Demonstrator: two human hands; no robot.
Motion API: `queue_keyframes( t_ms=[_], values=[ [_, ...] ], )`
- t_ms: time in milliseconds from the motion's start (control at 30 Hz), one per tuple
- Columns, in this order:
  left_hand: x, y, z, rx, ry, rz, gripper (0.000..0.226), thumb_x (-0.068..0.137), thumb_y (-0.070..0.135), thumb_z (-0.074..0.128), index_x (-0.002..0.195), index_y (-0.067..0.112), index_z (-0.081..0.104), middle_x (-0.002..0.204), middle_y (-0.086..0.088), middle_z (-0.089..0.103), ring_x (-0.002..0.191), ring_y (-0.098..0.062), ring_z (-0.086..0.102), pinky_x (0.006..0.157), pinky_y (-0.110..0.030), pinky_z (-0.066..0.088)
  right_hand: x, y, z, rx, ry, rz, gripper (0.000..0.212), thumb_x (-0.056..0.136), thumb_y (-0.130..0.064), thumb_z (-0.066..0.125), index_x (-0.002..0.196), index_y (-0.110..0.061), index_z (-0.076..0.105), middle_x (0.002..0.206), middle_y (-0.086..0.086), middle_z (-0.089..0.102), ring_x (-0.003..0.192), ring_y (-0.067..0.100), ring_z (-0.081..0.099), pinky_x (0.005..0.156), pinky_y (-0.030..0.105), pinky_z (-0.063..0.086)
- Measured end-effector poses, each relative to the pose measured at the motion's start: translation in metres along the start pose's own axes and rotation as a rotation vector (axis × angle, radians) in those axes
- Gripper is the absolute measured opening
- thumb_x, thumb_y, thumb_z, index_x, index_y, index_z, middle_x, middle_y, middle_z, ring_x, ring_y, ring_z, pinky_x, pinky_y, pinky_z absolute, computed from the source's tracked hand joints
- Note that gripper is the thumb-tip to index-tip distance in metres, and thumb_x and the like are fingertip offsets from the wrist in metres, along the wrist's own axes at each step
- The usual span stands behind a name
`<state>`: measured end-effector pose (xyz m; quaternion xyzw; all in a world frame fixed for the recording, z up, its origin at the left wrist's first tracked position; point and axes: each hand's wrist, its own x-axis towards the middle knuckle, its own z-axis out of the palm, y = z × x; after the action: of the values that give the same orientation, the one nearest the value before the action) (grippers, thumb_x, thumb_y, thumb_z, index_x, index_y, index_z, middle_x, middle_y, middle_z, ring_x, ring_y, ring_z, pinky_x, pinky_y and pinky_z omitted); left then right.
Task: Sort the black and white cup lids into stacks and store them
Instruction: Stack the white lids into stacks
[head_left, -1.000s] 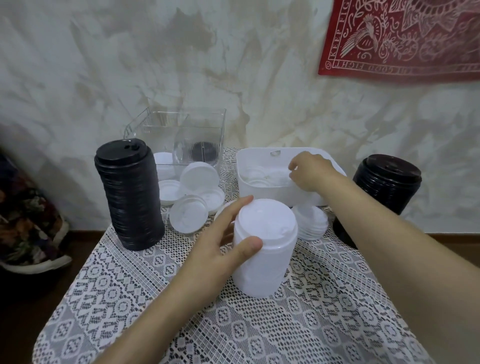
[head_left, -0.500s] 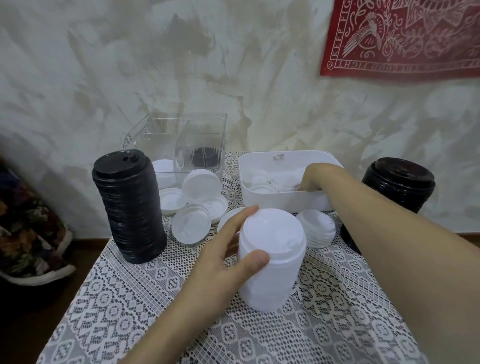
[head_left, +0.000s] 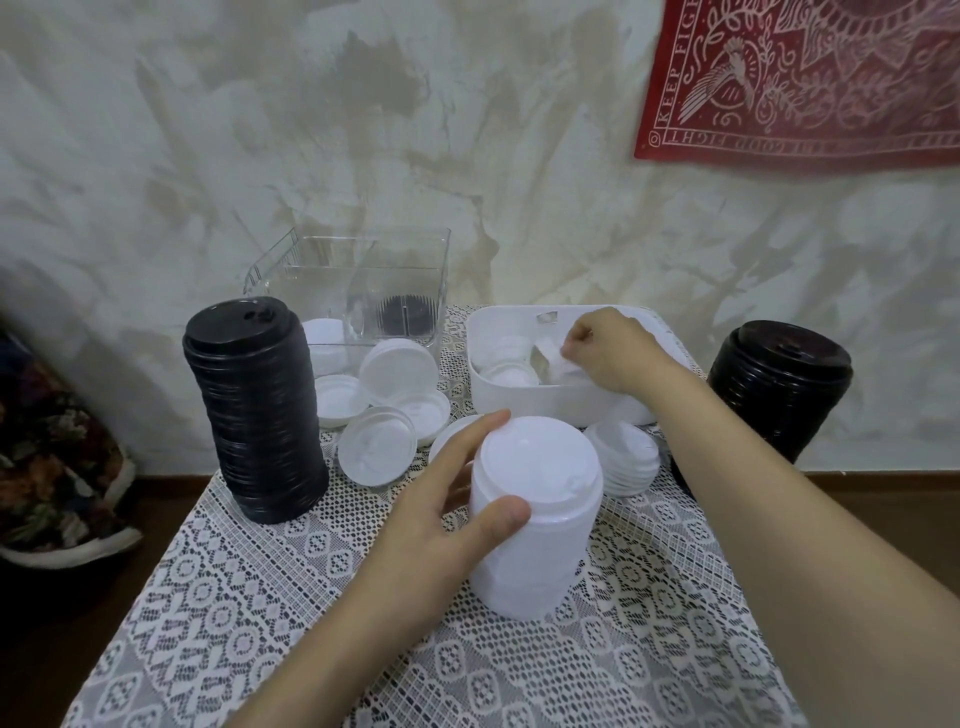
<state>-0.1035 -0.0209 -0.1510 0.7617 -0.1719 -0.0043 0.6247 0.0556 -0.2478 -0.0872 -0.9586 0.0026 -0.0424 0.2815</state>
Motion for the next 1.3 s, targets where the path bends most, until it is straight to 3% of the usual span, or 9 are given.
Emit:
queue_keyframes(
  t_ms=[133, 233, 433, 500, 633, 800, 867, 1067, 1300],
  values=[
    [0.0, 0.0, 0.0, -0.002, 0.002, 0.0, 0.079, 0.065, 0.086, 0.07, 0.137, 0.065, 0.048, 0.145, 0.025, 0.056, 0.134, -0.003, 0.054, 0.116, -0.049, 0.042, -0.019, -0.012, 0.003, 0.36, -0.021, -0.156, 0.018, 0.101, -0.018, 0.06, 0.084, -0.023, 0.062, 0.071, -0.003, 0.057, 0.063, 0.012, 0.045, 0.058, 0.023, 0.036],
    [0.0, 0.0, 0.001, -0.011, 0.002, -0.001, 0.08, 0.065, 0.086, 0.071, 0.138, 0.064, 0.048, 0.146, 0.023, 0.056, 0.135, -0.004, 0.054, 0.116, -0.049, 0.042, -0.027, -0.016, 0.004, 0.454, -0.058, -0.225, 0.013, 0.102, -0.016, 0.061, 0.092, -0.021, 0.066, 0.08, 0.008, 0.057, 0.07, 0.015, 0.045, 0.054, 0.018, 0.033],
    [0.001, -0.001, 0.001, -0.036, -0.002, 0.005, 0.08, 0.066, 0.083, 0.072, 0.139, 0.061, 0.049, 0.145, 0.021, 0.057, 0.135, -0.006, 0.055, 0.116, -0.051, 0.041, -0.029, -0.007, 0.007, 0.499, -0.149, -0.24, 0.005, 0.093, -0.019, 0.076, 0.097, -0.019, 0.073, 0.081, -0.002, 0.066, 0.082, 0.011, 0.056, 0.08, 0.031, 0.04],
    [0.001, -0.001, 0.001, -0.038, -0.003, 0.007, 0.079, 0.066, 0.083, 0.072, 0.139, 0.06, 0.05, 0.145, 0.021, 0.058, 0.134, -0.006, 0.055, 0.116, -0.051, 0.041, -0.031, -0.004, 0.008, 0.422, -0.191, -0.228, 0.018, 0.087, -0.018, 0.082, 0.101, -0.019, 0.073, 0.085, -0.002, 0.064, 0.084, 0.012, 0.058, 0.083, 0.031, 0.042],
    [0.001, -0.001, 0.001, -0.034, 0.0, 0.007, 0.079, 0.067, 0.084, 0.072, 0.139, 0.06, 0.049, 0.145, 0.02, 0.058, 0.135, -0.007, 0.055, 0.117, -0.051, 0.041, -0.035, -0.001, 0.011, 0.174, -0.157, -0.209, 0.028, 0.083, -0.028, 0.085, 0.108, -0.028, 0.071, 0.12, -0.001, 0.062, 0.117, 0.014, 0.056, 0.1, 0.03, 0.041],
    [0.001, -0.001, 0.002, -0.027, 0.003, 0.014, 0.079, 0.066, 0.085, 0.07, 0.138, 0.061, 0.05, 0.146, 0.022, 0.057, 0.134, -0.005, 0.055, 0.117, -0.049, 0.041, -0.038, 0.002, 0.016, -0.106, -0.148, -0.255, 0.044, 0.092, -0.025, 0.072, 0.134, -0.024, 0.058, 0.131, 0.003, 0.056, 0.12, 0.025, 0.053, 0.095, 0.035, 0.041],
    [0.001, -0.001, 0.002, -0.026, 0.003, 0.016, 0.078, 0.066, 0.085, 0.07, 0.138, 0.062, 0.05, 0.145, 0.022, 0.057, 0.134, -0.004, 0.055, 0.116, -0.049, 0.041, -0.036, 0.005, 0.022, -0.19, -0.109, -0.253, 0.046, 0.092, -0.018, 0.065, 0.137, -0.023, 0.055, 0.129, 0.005, 0.061, 0.12, 0.029, 0.054, 0.093, 0.037, 0.043],
    [0.001, -0.002, 0.001, -0.021, 0.002, 0.01, 0.078, 0.066, 0.086, 0.07, 0.138, 0.062, 0.049, 0.146, 0.022, 0.057, 0.135, -0.005, 0.054, 0.116, -0.05, 0.041, -0.032, 0.012, 0.032, -0.236, -0.01, -0.303, 0.032, 0.087, -0.015, 0.063, 0.118, -0.02, 0.059, 0.101, 0.005, 0.066, 0.099, 0.033, 0.056, 0.074, 0.038, 0.04],
    [0.001, -0.001, 0.001, -0.025, 0.0, 0.012, 0.079, 0.067, 0.085, 0.07, 0.139, 0.062, 0.049, 0.146, 0.022, 0.057, 0.135, -0.006, 0.054, 0.116, -0.05, 0.041, -0.022, 0.012, 0.045, -0.226, 0.066, -0.378, 0.027, 0.09, -0.016, 0.068, 0.116, -0.018, 0.062, 0.104, 0.006, 0.066, 0.101, 0.032, 0.057, 0.074, 0.038, 0.037]
  ],
)
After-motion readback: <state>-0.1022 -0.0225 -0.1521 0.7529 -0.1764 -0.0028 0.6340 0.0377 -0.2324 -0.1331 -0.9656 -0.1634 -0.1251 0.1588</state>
